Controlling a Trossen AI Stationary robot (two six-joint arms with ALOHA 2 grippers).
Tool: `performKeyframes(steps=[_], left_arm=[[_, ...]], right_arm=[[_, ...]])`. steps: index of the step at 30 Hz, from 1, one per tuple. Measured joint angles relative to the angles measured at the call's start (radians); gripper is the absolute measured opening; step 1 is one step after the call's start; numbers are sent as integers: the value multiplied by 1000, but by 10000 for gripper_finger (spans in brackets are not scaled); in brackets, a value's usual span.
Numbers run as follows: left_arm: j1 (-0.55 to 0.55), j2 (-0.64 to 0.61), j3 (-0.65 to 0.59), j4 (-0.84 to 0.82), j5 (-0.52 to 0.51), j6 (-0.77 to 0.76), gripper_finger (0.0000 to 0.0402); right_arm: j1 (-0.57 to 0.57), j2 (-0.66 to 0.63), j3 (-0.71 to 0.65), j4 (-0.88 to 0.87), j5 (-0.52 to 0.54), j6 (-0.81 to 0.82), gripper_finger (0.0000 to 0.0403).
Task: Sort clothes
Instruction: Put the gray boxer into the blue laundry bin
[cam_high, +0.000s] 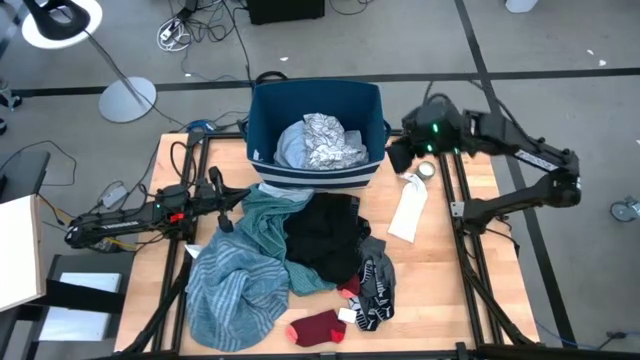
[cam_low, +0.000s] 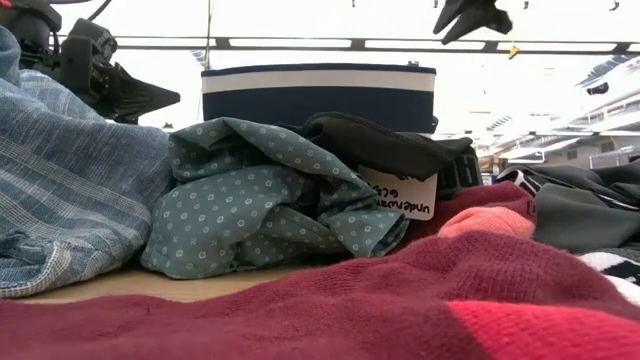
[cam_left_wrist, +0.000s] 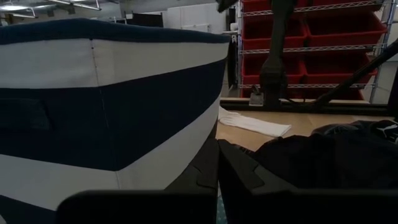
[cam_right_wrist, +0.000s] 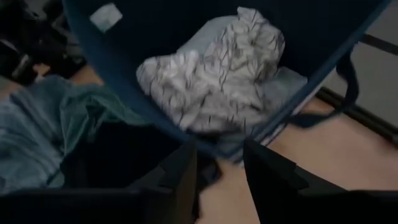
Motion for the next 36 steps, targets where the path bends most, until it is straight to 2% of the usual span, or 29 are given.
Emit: performKeyframes(steps=[3, 6, 10, 17, 22, 29, 36], left_arm=[[0, 0, 0, 0, 0, 0, 12], [0, 0, 0, 0, 0, 0, 12], [0, 0, 0, 0, 0, 0, 12], [0, 0, 0, 0, 0, 0, 12], [0, 0, 0, 0, 0, 0, 12], [0, 0, 0, 0, 0, 0, 12], [0, 0, 0, 0, 0, 0, 12]], right_arm=[[127, -62, -100, 2, 102, 114, 126], [264, -105, -221, 16, 142, 254, 120], [435, -121, -374, 90, 149, 422, 117], [653, -66, -524, 244, 133, 540, 111], [711, 33, -537, 316, 55, 589, 106], [717, 191, -536, 398, -56, 593, 105], [709, 324, -536, 462, -75, 553, 104]])
